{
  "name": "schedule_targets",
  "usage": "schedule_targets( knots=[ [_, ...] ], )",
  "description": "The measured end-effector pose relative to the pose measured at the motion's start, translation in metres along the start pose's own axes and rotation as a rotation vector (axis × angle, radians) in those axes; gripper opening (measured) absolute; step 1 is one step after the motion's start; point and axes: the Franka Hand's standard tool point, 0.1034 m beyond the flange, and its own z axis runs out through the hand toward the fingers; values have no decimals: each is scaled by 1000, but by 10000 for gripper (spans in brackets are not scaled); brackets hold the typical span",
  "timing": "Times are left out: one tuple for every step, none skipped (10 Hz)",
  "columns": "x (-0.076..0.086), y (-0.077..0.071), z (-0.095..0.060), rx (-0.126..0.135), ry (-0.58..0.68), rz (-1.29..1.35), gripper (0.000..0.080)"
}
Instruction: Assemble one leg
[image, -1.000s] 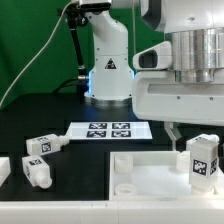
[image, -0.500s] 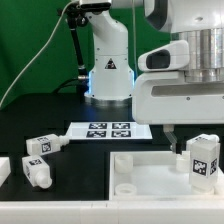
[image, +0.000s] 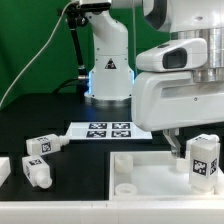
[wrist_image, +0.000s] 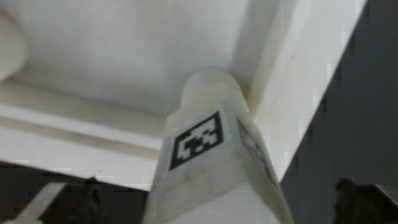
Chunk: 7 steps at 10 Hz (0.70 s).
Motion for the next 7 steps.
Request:
schedule_targets(
  knots=[
    [0, 1, 0, 0, -2, -78, 649],
    [-1, 2, 0, 0, -5, -155, 649],
    [-1, 3, 0, -1, -5, -240, 649],
    [-1, 3, 0, -2, -5, -290, 649],
    [-1, 3, 0, -2, -5, -301, 649],
    [-1, 4, 0, -2, -6, -301, 540],
    [-1, 4, 0, -2, -7, -300, 404]
  ],
)
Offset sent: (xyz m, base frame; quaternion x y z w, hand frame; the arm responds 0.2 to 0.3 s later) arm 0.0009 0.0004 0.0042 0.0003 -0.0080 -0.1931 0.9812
